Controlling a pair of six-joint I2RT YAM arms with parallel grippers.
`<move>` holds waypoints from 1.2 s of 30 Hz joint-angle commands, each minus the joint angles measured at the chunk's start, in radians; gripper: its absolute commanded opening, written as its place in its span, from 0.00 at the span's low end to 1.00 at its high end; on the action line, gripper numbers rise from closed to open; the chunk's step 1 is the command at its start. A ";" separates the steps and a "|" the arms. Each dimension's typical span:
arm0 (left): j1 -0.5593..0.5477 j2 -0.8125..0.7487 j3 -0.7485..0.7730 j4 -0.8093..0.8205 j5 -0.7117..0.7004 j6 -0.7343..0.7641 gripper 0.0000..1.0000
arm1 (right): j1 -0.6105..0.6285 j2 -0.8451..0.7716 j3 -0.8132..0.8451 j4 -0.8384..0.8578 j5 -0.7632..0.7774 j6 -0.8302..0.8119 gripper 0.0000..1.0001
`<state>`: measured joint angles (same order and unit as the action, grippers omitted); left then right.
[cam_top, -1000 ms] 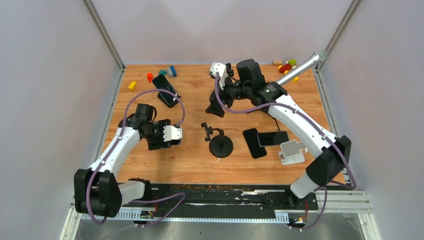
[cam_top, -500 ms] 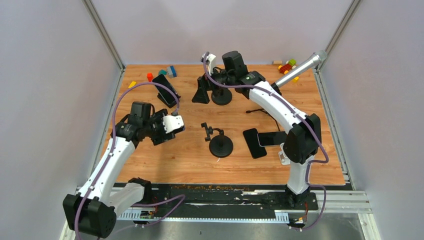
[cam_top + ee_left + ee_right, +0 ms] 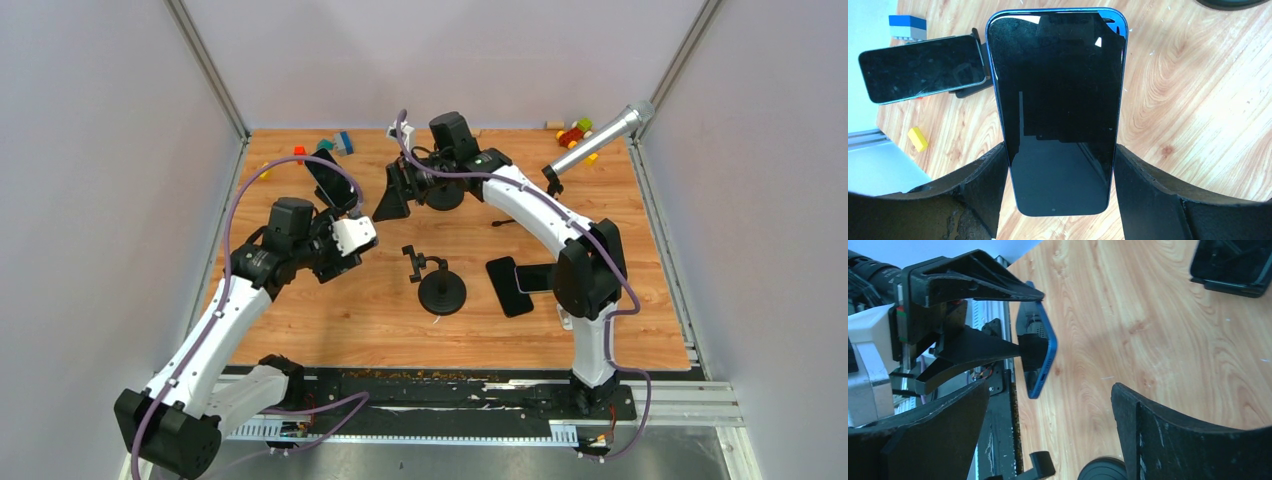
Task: Place the phone on the phone stand
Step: Pick up the phone at the center of the board.
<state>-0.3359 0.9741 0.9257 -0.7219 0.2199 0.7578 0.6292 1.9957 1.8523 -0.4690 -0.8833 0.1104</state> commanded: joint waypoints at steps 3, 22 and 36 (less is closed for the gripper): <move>-0.033 -0.004 0.072 0.102 -0.028 -0.084 0.00 | 0.036 0.038 0.002 0.058 -0.089 0.021 0.91; -0.100 0.022 0.069 0.157 -0.117 -0.150 0.00 | 0.066 0.107 0.003 0.131 -0.188 0.104 0.49; -0.120 0.037 0.070 0.187 -0.148 -0.185 0.00 | 0.063 0.127 0.001 0.183 -0.223 0.158 0.32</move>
<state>-0.4496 1.0161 0.9474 -0.6239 0.0769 0.6041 0.6868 2.1174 1.8519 -0.3363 -1.0676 0.2455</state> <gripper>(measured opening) 0.773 0.344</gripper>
